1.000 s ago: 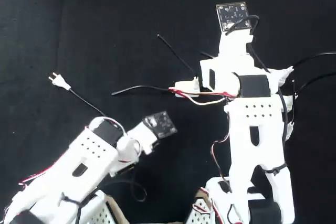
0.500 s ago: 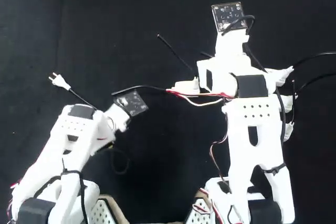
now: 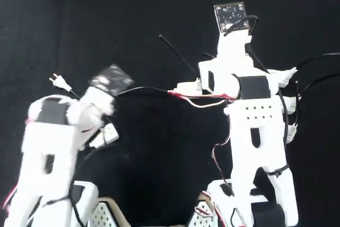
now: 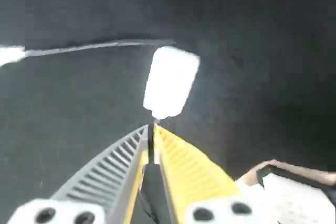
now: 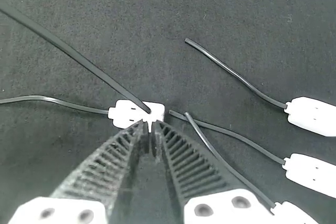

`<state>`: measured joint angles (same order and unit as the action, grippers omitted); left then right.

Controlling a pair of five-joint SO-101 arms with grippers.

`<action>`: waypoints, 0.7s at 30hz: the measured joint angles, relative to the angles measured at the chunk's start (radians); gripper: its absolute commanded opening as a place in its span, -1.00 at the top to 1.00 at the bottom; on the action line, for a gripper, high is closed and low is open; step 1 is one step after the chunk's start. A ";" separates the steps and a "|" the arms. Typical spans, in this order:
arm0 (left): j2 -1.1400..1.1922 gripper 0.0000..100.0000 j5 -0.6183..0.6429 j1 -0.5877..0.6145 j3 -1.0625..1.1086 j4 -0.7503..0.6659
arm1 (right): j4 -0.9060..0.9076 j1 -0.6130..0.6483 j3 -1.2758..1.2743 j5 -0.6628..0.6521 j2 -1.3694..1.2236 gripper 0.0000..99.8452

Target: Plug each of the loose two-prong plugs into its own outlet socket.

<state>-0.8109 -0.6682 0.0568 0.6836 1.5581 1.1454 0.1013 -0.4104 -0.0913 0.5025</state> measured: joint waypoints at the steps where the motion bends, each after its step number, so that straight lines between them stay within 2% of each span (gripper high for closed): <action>1: -0.043 0.92 0.000 0.054 0.000 0.005 | 0.003 0.021 0.000 -0.023 -0.002 0.96; 4: -0.175 0.92 0.002 0.233 0.032 0.006 | 0.080 0.121 0.034 -0.095 -0.074 0.96; 7: -0.296 0.92 0.002 0.407 0.146 -0.032 | 0.126 0.195 0.146 -0.106 -0.209 0.96; 13: -0.505 0.92 0.002 0.678 0.525 -0.235 | 0.133 0.390 0.379 -0.117 -0.486 0.95; 18: -0.678 0.92 -0.006 0.793 0.801 -0.344 | 0.133 0.539 0.583 -0.118 -0.684 0.93; 21: -0.790 0.92 -0.006 0.838 0.910 -0.362 | 0.140 0.551 0.715 -0.120 -0.809 0.75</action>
<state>-1.6011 -0.6743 0.8945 1.5934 1.1960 1.2850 0.6521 0.3046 -0.2110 -0.3061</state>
